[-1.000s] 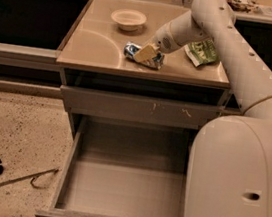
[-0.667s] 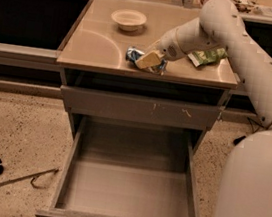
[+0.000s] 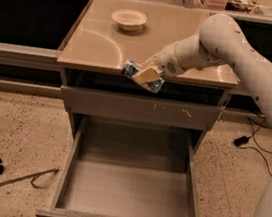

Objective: Place redbull can into middle drawer

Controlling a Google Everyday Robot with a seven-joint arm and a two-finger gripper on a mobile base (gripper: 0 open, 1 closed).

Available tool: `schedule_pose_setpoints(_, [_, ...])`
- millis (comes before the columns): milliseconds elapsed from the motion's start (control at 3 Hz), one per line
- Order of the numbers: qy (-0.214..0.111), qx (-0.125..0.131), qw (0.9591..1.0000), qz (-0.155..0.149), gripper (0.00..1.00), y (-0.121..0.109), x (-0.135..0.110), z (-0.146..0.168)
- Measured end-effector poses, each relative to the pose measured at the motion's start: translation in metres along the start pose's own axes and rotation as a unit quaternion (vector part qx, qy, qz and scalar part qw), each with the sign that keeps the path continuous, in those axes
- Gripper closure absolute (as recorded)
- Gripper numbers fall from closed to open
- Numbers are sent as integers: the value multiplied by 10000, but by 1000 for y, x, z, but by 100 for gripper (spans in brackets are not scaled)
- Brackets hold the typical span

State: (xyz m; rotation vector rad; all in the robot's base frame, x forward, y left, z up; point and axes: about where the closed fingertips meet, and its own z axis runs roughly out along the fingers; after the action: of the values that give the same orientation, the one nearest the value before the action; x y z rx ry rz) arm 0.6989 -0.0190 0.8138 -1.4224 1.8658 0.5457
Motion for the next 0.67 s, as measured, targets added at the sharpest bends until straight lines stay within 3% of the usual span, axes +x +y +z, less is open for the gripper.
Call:
schedule_pose_setpoints(333, [0,-2,10000,0,100,0,0,0])
schedule_pose_setpoints(667, [73,-262,9996,46,100,36,4,-20])
